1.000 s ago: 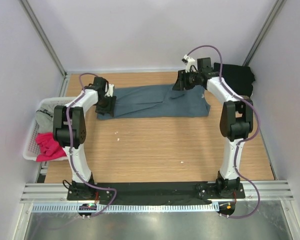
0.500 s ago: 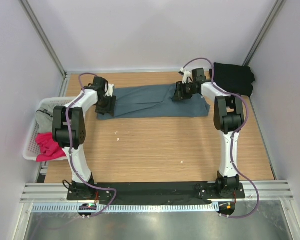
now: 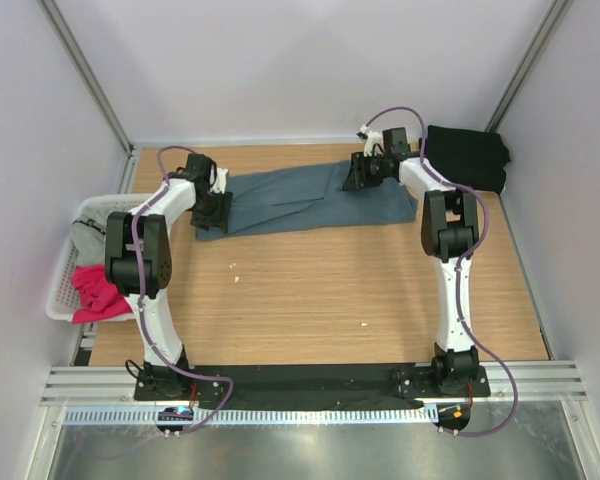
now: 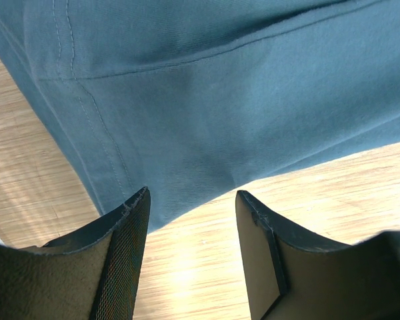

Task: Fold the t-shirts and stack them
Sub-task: Fold the tshirt

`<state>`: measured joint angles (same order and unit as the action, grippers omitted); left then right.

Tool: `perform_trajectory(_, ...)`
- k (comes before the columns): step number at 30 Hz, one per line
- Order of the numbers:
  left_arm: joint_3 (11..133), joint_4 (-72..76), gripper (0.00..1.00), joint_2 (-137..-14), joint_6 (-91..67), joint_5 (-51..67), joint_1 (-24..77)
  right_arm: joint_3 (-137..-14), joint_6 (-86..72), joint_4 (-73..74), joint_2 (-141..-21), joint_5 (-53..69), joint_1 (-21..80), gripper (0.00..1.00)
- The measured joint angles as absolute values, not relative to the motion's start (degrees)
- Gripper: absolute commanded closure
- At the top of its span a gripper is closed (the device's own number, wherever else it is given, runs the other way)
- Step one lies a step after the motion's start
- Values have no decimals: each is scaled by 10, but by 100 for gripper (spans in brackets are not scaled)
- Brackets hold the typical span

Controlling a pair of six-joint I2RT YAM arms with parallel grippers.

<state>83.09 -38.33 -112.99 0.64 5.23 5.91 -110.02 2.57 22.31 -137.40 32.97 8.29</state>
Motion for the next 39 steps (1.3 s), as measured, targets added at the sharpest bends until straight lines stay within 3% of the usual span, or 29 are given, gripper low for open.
perform_trajectory(7, 831, -383, 45, -1133, 6, 51, 59, -1241, 4, 237, -1454, 334, 88, 51)
perform_trajectory(23, 829, -383, 45, -1133, 6, 51, 57, -1273, 3, 255, -1451, 332, 163, 50)
perform_trajectory(31, 835, -386, 43, -1072, 8, 56, 54, -1111, 25, 239, -1293, 309, 145, 50)
perform_trajectory(34, 858, -389, 20, -1052, 20, 63, 54, -1032, 42, 196, -1210, 279, 132, 49)
perform_trajectory(39, 873, -393, 26, -1058, 46, 70, 55, -951, 65, 145, -1158, 212, 128, 49)
